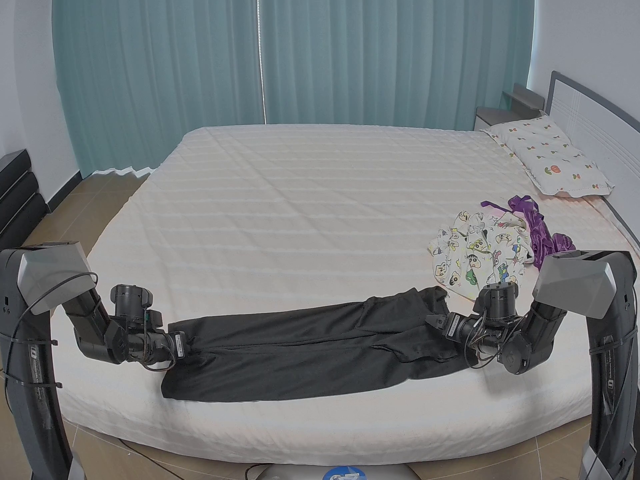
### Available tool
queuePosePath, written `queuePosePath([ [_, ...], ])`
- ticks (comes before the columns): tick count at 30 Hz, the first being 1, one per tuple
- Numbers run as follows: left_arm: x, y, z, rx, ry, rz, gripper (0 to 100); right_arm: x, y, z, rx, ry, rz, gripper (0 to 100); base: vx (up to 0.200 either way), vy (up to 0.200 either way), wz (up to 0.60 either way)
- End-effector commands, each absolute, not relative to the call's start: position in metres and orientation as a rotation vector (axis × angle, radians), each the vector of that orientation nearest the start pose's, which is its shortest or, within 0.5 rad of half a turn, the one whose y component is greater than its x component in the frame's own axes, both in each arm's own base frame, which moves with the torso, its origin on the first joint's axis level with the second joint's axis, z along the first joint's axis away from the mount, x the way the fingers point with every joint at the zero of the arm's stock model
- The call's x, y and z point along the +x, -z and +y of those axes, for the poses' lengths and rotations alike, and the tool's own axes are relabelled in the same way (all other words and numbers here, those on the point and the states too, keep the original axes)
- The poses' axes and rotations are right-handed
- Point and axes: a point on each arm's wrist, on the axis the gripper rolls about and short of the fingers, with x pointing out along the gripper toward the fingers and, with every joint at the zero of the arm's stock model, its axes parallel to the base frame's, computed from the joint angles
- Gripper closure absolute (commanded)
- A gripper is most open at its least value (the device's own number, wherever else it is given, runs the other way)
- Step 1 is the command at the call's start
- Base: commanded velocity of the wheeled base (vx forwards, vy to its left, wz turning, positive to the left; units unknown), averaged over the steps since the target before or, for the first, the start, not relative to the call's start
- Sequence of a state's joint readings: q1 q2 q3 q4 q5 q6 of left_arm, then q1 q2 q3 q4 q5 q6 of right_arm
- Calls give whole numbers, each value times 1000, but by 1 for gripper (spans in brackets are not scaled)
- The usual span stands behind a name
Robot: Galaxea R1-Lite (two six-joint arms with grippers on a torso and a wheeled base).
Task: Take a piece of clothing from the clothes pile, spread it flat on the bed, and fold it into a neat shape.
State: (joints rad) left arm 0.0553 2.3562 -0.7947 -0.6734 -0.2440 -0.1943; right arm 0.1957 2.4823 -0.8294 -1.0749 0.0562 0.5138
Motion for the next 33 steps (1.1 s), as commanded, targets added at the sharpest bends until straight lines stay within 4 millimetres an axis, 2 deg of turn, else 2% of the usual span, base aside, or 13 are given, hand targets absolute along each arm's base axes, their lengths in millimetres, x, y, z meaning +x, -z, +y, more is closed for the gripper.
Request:
queuePosePath([
  [1,352,32,19,-318,78,874,100,376,53,76,456,-92,628,0,0,0,0],
  [17,334,-3,73,-372,-48,822,100,376,53,76,458,-91,628,0,0,0,0],
  [23,328,-10,93,-400,-91,802,100,376,53,76,458,-90,627,0,0,0,0],
  [29,325,-18,100,-426,-76,789,100,376,52,75,459,-89,625,0,0,0,0],
  [33,323,-25,95,-429,-61,793,100,377,52,75,459,-89,624,0,0,0,0],
])
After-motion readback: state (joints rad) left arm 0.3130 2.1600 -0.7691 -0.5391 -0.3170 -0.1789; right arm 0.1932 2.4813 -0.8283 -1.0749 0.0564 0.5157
